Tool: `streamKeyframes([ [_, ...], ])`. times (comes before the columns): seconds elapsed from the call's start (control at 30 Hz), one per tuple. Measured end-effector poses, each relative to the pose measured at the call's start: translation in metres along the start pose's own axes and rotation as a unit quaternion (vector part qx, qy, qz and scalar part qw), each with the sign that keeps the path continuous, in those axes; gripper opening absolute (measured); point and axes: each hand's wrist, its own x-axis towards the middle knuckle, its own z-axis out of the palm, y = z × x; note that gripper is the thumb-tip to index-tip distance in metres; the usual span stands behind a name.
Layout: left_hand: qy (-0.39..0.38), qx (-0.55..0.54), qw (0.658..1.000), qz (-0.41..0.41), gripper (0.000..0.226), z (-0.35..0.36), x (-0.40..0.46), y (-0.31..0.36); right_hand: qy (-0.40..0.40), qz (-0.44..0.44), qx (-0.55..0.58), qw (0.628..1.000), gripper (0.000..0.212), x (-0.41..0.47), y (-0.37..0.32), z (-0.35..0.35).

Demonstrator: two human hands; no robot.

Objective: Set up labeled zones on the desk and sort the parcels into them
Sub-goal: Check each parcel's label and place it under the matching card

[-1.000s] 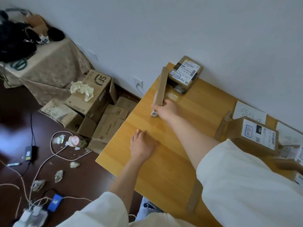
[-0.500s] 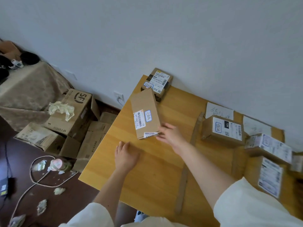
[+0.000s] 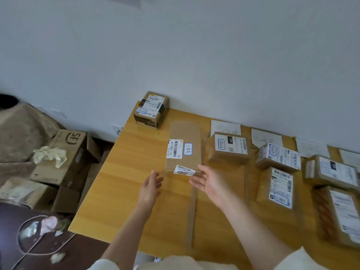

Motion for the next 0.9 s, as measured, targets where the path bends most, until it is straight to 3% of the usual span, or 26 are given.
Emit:
streamKeyframes([
  [0.23,-0.051,-0.036,0.998,0.010,0.051,0.039,-0.019,0.017,0.066,-0.050,-0.010,0.997,0.021,-0.025,-0.003,-0.052],
  [0.5,-0.057,-0.056,0.997,0.012,0.042,0.063,-0.032,0.019,0.102,-0.064,-0.030,0.992,0.020,-0.050,-0.013,-0.102],
  [0.9,-0.139,0.020,0.990,0.035,0.038,0.080,-0.051,0.020,0.129,-0.063,0.000,0.990,0.022,-0.069,-0.031,-0.135],
])
